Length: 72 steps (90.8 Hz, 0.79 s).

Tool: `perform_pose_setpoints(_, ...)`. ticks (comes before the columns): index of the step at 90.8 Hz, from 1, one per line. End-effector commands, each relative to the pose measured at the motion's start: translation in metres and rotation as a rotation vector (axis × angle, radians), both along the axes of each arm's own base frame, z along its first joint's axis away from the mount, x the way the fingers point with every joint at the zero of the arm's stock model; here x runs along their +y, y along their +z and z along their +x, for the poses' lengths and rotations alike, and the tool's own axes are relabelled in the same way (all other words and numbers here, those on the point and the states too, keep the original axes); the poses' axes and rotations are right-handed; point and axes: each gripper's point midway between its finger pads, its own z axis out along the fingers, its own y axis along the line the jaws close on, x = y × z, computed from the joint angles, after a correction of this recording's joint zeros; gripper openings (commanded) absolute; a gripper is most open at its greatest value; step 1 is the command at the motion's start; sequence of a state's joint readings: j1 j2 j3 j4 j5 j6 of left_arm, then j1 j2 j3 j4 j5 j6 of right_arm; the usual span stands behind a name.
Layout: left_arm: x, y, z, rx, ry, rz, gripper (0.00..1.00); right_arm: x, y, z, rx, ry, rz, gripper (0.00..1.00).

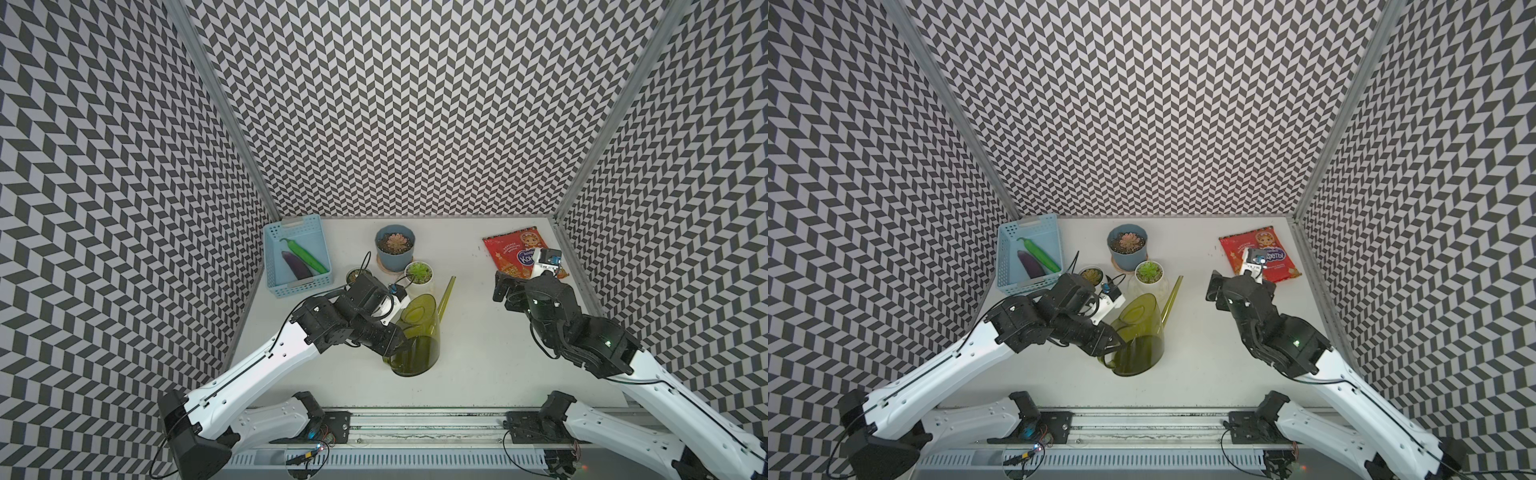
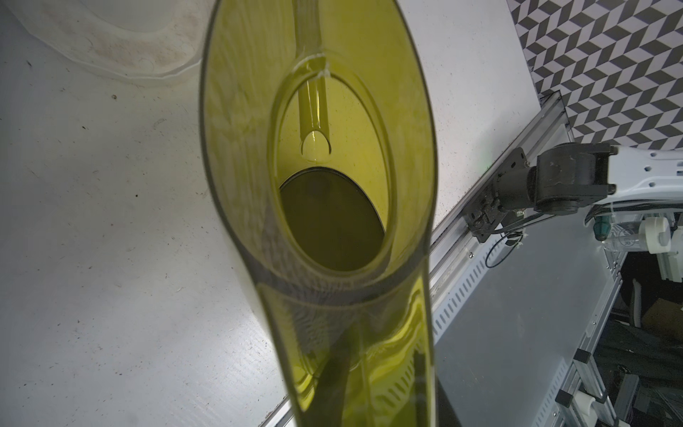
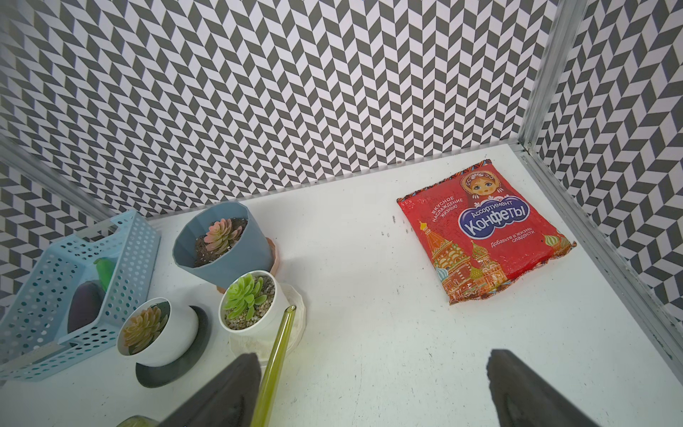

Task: Water the succulent around the soil edge
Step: Place the watering can at the center of the board.

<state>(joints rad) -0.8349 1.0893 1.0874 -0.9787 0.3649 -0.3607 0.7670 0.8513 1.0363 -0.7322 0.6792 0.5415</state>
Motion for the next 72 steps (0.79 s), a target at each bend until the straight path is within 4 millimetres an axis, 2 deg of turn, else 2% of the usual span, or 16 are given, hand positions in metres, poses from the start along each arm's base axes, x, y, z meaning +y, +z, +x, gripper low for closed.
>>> perform_pose_setpoints(1, -0.018, 0.019, 0.016, -0.140, 0.027, -0.099, 0.00, -0.004, 0.008, -0.002, -0.026, -0.011, 0.039, 1.00)
perform_pose_setpoints(26, -0.047, 0.004, 0.026, -0.320, 0.081, -0.144, 0.00, -0.006, 0.007, -0.006, -0.013, -0.012, 0.059, 1.00)
perform_pose_setpoints(48, -0.082, -0.029, 0.021, -0.395, 0.076, -0.138, 0.00, -0.003, -0.004, -0.009, 0.009, 0.000, 0.087, 1.00)
perform_pose_setpoints(62, -0.089, -0.052, 0.033, -0.469, 0.124, -0.032, 0.00, -0.003, -0.005, -0.012, 0.011, 0.009, 0.104, 1.00)
perform_pose_setpoints(72, -0.090, -0.059, 0.042, -0.503, 0.165, -0.007, 0.00, -0.005, -0.004, -0.012, 0.005, 0.002, 0.103, 1.00)
